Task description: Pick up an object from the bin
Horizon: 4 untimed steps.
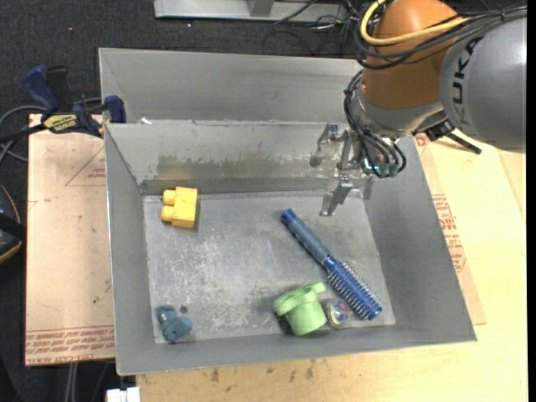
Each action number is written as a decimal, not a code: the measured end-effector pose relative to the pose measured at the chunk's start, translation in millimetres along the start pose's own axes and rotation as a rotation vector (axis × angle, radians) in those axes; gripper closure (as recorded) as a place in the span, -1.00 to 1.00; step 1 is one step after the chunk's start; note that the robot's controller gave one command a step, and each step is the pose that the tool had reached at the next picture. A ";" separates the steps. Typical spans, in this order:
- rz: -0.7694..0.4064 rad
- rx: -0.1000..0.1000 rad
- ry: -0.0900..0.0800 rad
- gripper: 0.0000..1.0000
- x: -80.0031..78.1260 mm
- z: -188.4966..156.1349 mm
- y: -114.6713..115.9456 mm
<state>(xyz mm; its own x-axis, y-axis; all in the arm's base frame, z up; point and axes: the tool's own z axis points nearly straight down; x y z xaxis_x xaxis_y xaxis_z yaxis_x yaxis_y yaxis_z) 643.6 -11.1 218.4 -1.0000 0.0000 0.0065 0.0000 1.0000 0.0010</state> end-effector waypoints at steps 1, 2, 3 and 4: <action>-0.303 0.001 -0.013 -1.00 -3.9 142.4 10.8; -0.302 0.002 -0.020 1.00 -5.8 138.3 10.0; -0.301 0.002 -0.022 -1.00 -5.5 140.0 9.9; -0.422 0.008 -0.017 -1.00 8.7 53.8 -60.4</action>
Offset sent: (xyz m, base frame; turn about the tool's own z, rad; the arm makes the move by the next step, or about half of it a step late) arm -0.0005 0.0092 -0.1469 -0.3039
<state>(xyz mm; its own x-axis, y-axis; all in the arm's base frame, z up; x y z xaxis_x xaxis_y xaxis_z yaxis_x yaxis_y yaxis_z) 634.6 -71.4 164.6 -0.9121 -0.4098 -0.0093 -0.4098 0.9122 -0.0072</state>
